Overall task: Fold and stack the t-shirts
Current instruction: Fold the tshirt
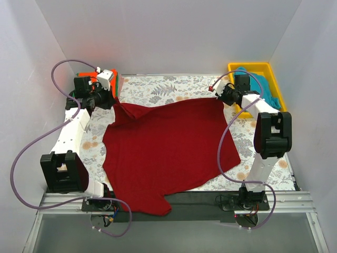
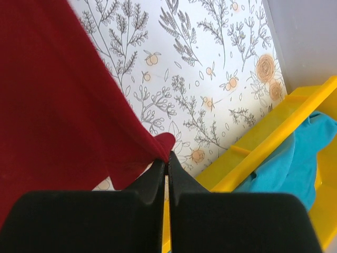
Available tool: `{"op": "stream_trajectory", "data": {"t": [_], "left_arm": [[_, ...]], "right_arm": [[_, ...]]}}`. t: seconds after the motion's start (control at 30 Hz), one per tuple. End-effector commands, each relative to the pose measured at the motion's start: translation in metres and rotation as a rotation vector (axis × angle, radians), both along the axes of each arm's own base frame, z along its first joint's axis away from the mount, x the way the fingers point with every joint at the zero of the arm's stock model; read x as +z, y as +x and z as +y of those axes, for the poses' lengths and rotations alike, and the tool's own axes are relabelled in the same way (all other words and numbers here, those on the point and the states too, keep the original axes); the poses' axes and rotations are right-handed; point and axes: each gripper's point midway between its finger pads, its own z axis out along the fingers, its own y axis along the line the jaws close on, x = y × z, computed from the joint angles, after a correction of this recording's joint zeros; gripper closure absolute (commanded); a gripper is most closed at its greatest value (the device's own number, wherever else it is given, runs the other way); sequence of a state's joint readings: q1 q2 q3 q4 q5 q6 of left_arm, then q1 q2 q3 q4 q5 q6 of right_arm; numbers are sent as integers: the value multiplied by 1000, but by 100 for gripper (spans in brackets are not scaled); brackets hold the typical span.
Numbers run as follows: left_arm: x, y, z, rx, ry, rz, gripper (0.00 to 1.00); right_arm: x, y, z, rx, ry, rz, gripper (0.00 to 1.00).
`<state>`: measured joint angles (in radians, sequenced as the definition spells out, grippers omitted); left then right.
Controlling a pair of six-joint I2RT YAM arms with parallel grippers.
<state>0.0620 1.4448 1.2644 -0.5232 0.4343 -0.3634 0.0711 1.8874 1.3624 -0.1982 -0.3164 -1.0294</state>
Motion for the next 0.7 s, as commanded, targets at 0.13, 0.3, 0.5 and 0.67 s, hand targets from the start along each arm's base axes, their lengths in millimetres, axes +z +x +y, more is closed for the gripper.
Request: {"op": "stream_trajectory", "data": {"t": [0.13, 0.3, 0.5, 0.67], "left_arm": [[18, -21, -16, -79, -35, -31, 100], [8, -64, -28, -130, -53, 28, 100], [-15, -109, -35, -168, -27, 95, 100], [-43, -141, -49, -225, 7, 155, 100]], "right_arm": [[16, 16, 5, 14, -16, -75, 99], [14, 8, 0, 31, -42, -82, 99], [8, -6, -8, 63, -73, -83, 99], [-4, -17, -24, 72, -99, -65, 99]]}}
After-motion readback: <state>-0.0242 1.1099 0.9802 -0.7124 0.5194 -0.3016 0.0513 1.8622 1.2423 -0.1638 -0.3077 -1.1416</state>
